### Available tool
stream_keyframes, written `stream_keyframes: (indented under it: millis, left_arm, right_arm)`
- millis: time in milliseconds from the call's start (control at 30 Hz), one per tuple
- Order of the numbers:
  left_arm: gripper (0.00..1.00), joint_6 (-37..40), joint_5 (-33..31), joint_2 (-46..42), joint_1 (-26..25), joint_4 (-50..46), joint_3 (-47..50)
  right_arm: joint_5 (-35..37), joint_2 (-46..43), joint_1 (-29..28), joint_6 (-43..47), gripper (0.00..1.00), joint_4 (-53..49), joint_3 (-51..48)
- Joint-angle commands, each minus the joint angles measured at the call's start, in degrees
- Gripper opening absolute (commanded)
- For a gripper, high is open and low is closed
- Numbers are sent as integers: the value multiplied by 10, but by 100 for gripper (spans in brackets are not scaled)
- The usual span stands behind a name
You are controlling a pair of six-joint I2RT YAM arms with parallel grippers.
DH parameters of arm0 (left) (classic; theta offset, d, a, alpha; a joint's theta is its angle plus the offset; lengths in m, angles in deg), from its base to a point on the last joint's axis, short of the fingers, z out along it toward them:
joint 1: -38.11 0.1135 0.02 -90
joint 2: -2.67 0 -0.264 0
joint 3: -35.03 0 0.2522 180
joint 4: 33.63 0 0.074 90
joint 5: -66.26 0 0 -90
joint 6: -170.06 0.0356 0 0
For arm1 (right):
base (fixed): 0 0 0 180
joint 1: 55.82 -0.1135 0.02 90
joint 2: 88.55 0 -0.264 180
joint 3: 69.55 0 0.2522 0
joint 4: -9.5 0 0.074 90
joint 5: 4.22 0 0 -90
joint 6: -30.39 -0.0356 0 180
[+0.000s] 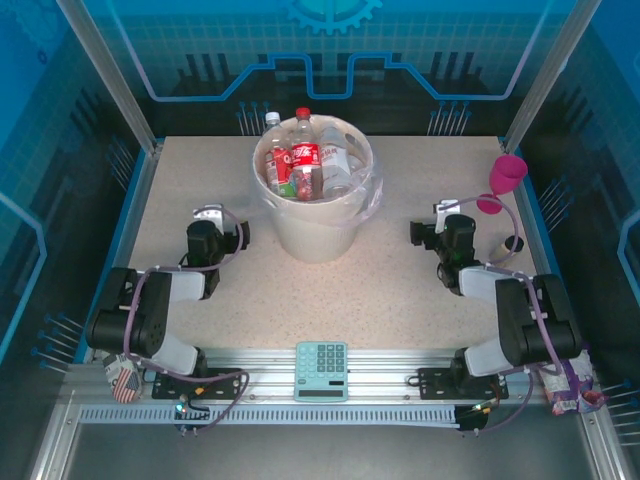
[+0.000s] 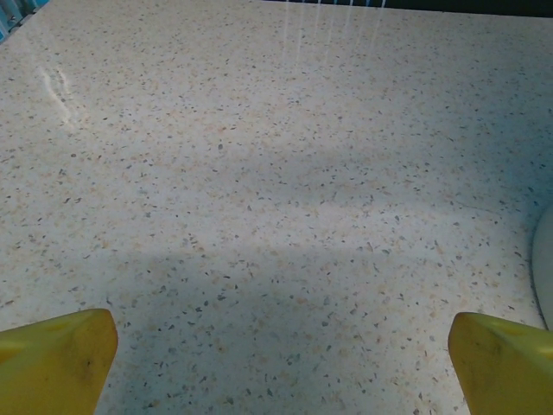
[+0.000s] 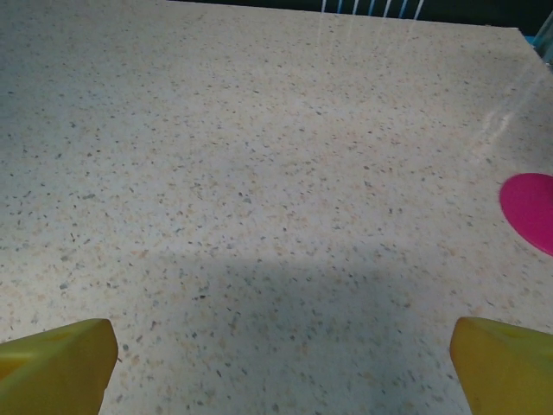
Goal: Put the plastic bottles in the bin
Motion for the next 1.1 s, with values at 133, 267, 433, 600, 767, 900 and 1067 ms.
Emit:
stream_keyframes:
  millis: [133,267,433,600,767,900,1067]
  left_arm:
    - [99,16,40,18,8,95,20]
    - [99,16,40,18,8,94,20]
    - [99,17,39,18,8,96,20]
    - [99,17,38,18,7,97,20]
    - [99,17,37,18,7,96,21]
    - [99,17,38,17,7,96,21]
    - [99,17,37,18,7,96,21]
  right_arm:
    - [-43,48,6,19,100,199,-58]
    - [-38,37,8,14,100,168,-52]
    - [-20,40,5,12,100,194,-63]
    - [-18,40,2,13,100,180,-56]
    - [-17,40,2,15,100,179,-56]
    - [-17,40,3,14,100,179,-55]
    - [-18,40,3,14,100,179,-55]
